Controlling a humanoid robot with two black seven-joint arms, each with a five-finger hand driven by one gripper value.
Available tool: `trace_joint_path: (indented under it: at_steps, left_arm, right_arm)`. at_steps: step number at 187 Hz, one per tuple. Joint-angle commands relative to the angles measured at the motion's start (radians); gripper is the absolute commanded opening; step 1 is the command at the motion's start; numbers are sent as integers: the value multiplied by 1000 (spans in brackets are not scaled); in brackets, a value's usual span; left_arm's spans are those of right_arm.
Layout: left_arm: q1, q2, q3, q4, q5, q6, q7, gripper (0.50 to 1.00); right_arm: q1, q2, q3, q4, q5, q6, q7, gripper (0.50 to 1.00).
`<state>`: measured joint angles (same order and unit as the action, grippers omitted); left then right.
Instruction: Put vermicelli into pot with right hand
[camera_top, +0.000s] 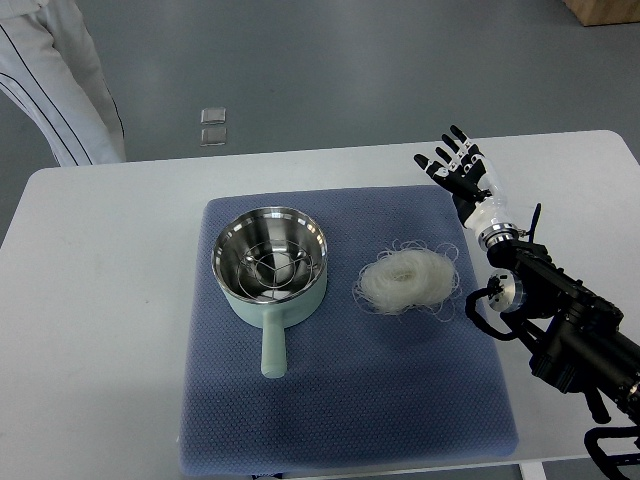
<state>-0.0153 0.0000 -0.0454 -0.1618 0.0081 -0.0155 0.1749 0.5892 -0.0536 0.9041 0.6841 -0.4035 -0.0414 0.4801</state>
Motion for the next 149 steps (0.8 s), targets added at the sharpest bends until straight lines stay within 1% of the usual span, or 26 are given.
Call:
trace_joint_path:
  at_steps: [1,149]
  left_arm:
    - [0,0,1,1,0,0,0,1000]
    - [-5,0,2,-1,0,11,-2,1000]
  right_arm:
    - [1,0,-1,0,0,0,0,930]
    - [3,0,4,0,3,-2,0,928]
